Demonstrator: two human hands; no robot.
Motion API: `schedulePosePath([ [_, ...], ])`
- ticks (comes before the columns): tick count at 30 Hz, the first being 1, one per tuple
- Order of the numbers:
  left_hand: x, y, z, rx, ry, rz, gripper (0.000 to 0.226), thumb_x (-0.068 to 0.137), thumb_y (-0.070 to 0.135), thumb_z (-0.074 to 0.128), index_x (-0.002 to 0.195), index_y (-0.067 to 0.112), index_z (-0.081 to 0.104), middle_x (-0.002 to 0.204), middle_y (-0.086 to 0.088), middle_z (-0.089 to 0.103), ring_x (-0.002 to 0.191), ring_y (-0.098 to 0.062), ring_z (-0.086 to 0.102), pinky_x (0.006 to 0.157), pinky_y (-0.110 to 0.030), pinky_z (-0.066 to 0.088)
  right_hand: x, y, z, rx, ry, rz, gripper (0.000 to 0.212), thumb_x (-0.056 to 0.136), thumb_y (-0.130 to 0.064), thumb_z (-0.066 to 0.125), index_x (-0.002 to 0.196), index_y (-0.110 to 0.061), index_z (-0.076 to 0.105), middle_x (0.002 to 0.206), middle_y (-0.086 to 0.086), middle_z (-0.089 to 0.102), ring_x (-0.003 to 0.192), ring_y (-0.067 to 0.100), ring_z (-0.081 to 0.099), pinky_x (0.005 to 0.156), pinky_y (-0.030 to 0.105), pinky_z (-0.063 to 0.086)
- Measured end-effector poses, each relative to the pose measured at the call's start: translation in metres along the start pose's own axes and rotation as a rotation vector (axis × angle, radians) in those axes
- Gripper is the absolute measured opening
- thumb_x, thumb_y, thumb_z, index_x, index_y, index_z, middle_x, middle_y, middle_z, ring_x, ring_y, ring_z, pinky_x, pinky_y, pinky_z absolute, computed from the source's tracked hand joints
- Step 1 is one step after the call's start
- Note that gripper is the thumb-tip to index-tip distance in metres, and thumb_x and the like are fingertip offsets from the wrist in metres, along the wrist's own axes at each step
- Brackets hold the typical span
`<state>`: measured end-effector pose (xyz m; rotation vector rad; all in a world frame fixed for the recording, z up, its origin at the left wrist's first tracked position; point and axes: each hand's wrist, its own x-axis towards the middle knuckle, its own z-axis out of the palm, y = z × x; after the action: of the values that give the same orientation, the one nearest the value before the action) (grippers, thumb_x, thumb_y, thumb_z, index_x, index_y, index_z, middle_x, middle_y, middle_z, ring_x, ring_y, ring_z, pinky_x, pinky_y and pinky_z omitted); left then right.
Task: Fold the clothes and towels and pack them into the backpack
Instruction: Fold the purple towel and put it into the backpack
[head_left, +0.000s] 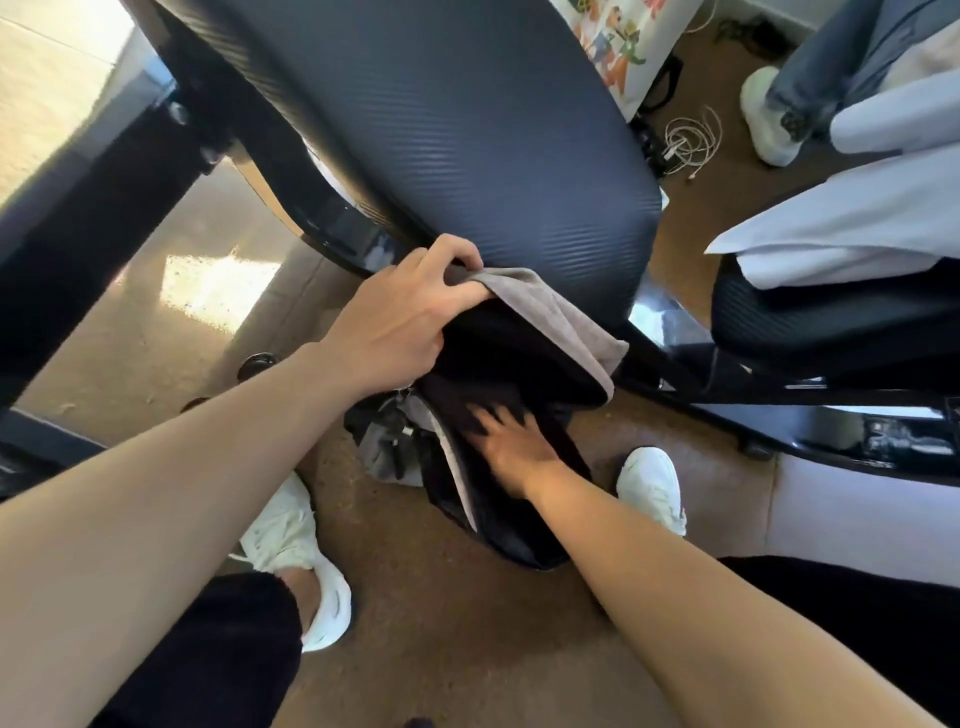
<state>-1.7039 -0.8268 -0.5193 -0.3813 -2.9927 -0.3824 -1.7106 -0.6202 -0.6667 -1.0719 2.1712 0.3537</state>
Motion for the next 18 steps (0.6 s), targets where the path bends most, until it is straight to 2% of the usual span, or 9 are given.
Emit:
schedulePosePath([
  [2,0.001,-0.001,0.001,-0.04,0.019,0.012,0.048,0.077,-0.006,0.062,0.117,0.019,0.053,0.138,-0.005,0.04,0.106,-0.03,0.053,0.055,-0.038,0.046,0.008,-0.005,0.011,-0.017,-0.044,0.029,0.063,0.106,-0.016,0.034,0.163,-0.028,0.01,0.17,0.0,-0.013,0.156,0.033,-0.007,0.12,0.067,0.008],
  [4,0.002,-0.001,0.001,-0.078,0.036,0.013,0.052,0.077,-0.006,0.061,0.12,0.022,0.051,0.138,-0.005,0.039,0.11,-0.029,0.053,0.053,-0.04,0.052,0.013,-0.009,0.017,-0.066,-0.05,0.036,0.058,0.108,-0.018,0.031,0.162,-0.027,0.014,0.17,0.001,-0.016,0.156,0.036,-0.008,0.119,0.069,0.011],
  [8,0.002,0.001,0.002,-0.117,0.051,-0.007,0.055,0.078,-0.007,0.059,0.123,0.024,0.052,0.137,-0.002,0.037,0.112,-0.029,0.053,0.055,-0.043,0.054,0.019,-0.002,0.02,-0.098,0.013,0.093,0.054,0.109,-0.019,0.026,0.162,-0.023,0.019,0.169,0.007,-0.02,0.154,0.044,-0.005,0.122,0.062,0.015],
  [12,0.002,0.004,0.003,-0.123,0.043,-0.04,0.057,0.078,-0.006,0.06,0.126,0.023,0.054,0.138,-0.001,0.036,0.101,-0.024,0.053,0.051,-0.034,0.042,0.031,0.0,0.009,0.041,0.176,0.02,0.052,0.111,-0.024,0.019,0.163,-0.017,0.015,0.171,0.006,-0.003,0.156,0.038,-0.002,0.126,0.053,0.001],
  [14,0.001,0.005,0.002,-0.129,0.037,-0.047,0.057,0.078,-0.007,0.059,0.128,0.021,0.054,0.139,-0.001,0.037,0.095,-0.022,0.052,0.05,-0.037,0.046,0.037,0.002,0.007,0.082,0.258,0.02,0.051,0.11,-0.024,0.024,0.161,-0.018,0.023,0.171,0.006,0.001,0.157,0.036,0.001,0.127,0.051,0.001],
  [16,0.001,0.005,0.001,-0.137,0.032,-0.053,0.059,0.077,-0.007,0.059,0.129,0.021,0.054,0.139,0.0,0.037,0.093,-0.021,0.053,0.05,-0.04,0.05,0.04,0.007,0.008,0.112,0.225,0.054,0.052,0.106,-0.024,0.033,0.158,-0.022,0.032,0.171,0.006,0.006,0.156,0.037,0.005,0.127,0.051,0.005],
  [18,0.002,0.004,-0.001,-0.144,0.018,-0.057,0.06,0.078,-0.006,0.061,0.13,0.023,0.053,0.139,0.001,0.036,0.095,-0.024,0.056,0.05,-0.042,0.052,0.038,0.012,0.006,0.094,0.085,0.054,0.052,0.102,-0.021,0.041,0.154,-0.023,0.042,0.169,0.004,0.015,0.155,0.034,0.008,0.126,0.053,0.004],
])
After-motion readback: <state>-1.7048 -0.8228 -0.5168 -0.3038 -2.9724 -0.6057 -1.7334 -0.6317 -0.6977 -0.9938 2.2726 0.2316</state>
